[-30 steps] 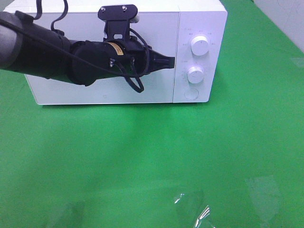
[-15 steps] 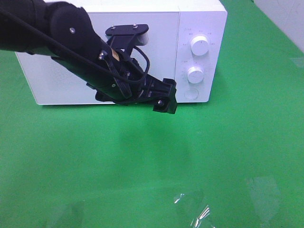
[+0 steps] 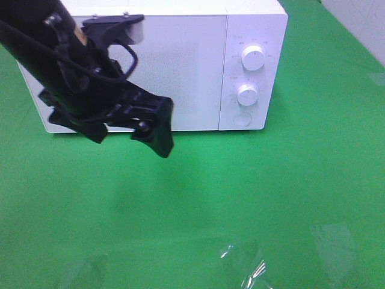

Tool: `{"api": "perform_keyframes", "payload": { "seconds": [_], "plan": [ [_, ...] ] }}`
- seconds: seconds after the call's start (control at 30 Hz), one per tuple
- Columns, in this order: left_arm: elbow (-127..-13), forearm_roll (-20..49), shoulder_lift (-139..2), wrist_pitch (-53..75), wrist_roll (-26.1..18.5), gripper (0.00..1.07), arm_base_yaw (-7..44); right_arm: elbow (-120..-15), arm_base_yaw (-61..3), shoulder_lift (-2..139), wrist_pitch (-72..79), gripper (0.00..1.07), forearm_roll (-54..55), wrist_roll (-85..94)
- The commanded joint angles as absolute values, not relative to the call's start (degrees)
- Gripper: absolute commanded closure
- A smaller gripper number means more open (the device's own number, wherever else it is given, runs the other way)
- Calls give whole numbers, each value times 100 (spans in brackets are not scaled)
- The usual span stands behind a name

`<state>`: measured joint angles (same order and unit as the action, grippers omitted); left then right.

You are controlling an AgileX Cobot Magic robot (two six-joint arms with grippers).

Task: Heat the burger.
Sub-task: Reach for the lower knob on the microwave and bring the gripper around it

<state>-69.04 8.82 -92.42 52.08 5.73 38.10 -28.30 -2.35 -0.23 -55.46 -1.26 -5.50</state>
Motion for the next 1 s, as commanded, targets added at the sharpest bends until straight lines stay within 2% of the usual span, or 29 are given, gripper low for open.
{"api": "perform_keyframes", "payload": {
  "seconds": [0.03,0.07,0.1,0.17,0.2,0.23,0.27,0.3,0.33,0.37,0.4,0.43,0.5,0.53,0.57,0.73,1.0],
  "plan": [
    [-6927,733,-8806,5770,636,8,3226,-2807,-223,-172,-5506,41,-120,-521],
    [-6927,733,-8806,5770,636,8,3226,-2807,-223,-172,-5506,41,-120,-521],
    [-6927,728,-8612,5907,619,8,2859,-2807,-223,-172,-5506,41,-120,-521],
    [-6927,728,-8537,5959,596,8,2664,-2807,-223,-172,-5506,41,-120,-521],
    [-6927,728,-8382,6085,556,8,2286,-2807,-223,-172,-5506,41,-120,-521],
    [-6927,728,-8382,6085,556,8,2286,-2807,-223,-172,-5506,41,-120,-521],
    [-6927,733,-8228,6234,458,8,1868,-2807,-223,-172,-5506,41,-120,-521],
    [-6927,733,-8228,6234,458,8,1868,-2807,-223,-172,-5506,41,-120,-521],
    [-6927,733,-8079,6366,321,8,1524,-2807,-223,-172,-5506,41,-120,-521],
    [-6927,733,-8079,6366,321,8,1524,-2807,-223,-172,-5506,41,-120,-521],
    [-6927,733,-7964,6520,212,8,1192,-2807,-223,-172,-5506,41,-120,-521],
    [-6927,733,-7964,6520,212,8,1192,-2807,-223,-172,-5506,41,-120,-521],
    [-6864,693,-7741,6749,166,8,722,-2807,-223,-172,-5506,41,-120,-521],
    [-6864,693,-7741,6749,166,8,722,-2807,-223,-172,-5506,41,-120,-521],
    [-6732,659,-7563,6795,166,8,476,-2807,-223,-172,-5506,42,-120,-521],
    [-5987,636,-6956,6686,57,8,11,-2807,-223,-172,-5506,42,-120,-521],
    [-4704,418,-5816,6417,201,8,-109,-2807,-223,-172,-5506,42,-120,-521]
  ]
}}
